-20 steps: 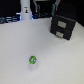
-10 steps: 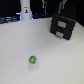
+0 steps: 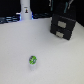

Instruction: Open the kcup holder, insert the kcup into the holder, and close the kcup holder

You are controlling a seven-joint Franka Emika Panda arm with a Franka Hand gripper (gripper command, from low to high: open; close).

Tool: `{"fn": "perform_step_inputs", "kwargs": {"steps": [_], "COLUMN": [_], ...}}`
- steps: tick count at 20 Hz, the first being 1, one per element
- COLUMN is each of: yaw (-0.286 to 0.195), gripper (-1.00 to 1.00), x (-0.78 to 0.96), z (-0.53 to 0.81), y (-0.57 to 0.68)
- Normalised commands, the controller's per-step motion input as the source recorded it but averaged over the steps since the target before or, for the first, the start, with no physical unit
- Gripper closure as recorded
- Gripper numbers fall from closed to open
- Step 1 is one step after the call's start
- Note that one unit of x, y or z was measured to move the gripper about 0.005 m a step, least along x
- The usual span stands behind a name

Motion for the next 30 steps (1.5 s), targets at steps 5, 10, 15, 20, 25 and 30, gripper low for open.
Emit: {"fn": "perform_step_inputs", "kwargs": {"steps": [5,10,15,20,25,30], "yaw": [-0.165,-0.155,-0.125,-0.085,-0.045,-0.011], "gripper": [-1.0,-1.0,-1.0,-1.0,-1.0,-1.0], "x": [-0.1,-0.06,-0.05,-0.06,-0.18,-0.31], "z": [-0.21,-0.24,-0.33,-0.4,-0.4,-0.36], "y": [0.65,0.57,0.45,0.27,0.15,0.03]}}
